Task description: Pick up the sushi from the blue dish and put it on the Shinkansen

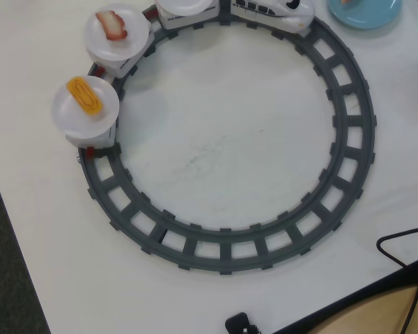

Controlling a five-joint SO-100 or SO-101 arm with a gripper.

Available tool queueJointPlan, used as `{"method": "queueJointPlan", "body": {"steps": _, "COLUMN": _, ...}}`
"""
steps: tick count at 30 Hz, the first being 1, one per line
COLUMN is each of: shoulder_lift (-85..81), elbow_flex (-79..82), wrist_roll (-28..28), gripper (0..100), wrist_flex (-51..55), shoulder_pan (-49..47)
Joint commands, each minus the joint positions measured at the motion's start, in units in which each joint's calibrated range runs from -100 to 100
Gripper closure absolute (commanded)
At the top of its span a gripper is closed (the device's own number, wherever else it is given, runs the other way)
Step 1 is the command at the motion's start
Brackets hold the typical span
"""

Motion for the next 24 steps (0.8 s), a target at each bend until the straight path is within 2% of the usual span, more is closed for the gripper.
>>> {"method": "queueJointPlan", "body": {"steps": 1, "shoulder_lift": -0.60, "elbow_flex": -0.53, "wrist_roll": -0.28, "gripper": 98, "wrist_flex": 0.10, "shoulder_pan": 0.11}}
{"method": "queueJointPlan", "body": {"steps": 24, "shoulder_lift": -0.60, "elbow_flex": -0.62, "wrist_roll": 0.19, "gripper": 98, "wrist_flex": 0.53, "shoulder_pan": -0.51}}
